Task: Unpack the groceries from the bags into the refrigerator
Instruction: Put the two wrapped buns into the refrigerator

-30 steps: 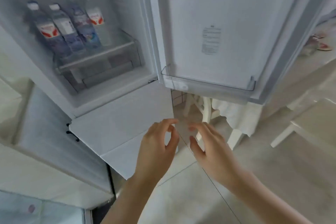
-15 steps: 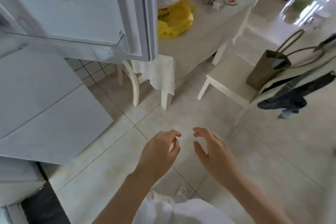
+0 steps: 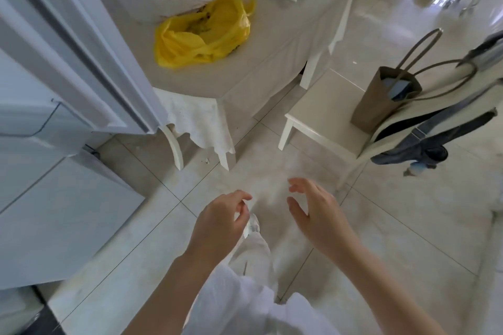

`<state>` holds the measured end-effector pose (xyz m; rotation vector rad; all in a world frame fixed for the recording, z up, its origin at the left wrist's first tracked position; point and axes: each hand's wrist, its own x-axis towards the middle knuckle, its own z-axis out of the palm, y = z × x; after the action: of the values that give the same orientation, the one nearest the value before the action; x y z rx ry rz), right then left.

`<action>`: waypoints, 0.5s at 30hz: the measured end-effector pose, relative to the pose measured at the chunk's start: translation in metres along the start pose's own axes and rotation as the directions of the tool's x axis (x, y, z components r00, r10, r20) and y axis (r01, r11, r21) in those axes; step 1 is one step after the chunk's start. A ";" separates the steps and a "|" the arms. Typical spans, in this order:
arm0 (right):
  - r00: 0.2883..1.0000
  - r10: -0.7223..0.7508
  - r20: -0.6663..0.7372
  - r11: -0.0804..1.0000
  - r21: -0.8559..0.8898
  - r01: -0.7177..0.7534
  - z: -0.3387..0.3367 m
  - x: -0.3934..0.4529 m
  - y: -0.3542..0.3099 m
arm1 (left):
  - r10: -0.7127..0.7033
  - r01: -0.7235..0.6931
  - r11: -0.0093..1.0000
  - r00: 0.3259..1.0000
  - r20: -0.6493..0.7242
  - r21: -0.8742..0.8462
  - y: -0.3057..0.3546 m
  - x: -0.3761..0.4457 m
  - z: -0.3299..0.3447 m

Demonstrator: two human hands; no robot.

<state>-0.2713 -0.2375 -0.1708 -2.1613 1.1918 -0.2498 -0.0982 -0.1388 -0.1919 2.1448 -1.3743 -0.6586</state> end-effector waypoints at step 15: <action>0.994 -0.081 0.067 0.997 0.008 0.080 -0.067 0.281 -0.002 | -0.068 0.063 0.997 0.987 -0.144 -0.039 0.016 0.283 -0.064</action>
<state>-0.1405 -0.4950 -0.1568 -2.1984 1.0667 -0.2124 0.0368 -0.3950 -0.1692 2.1730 -1.2117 -0.5351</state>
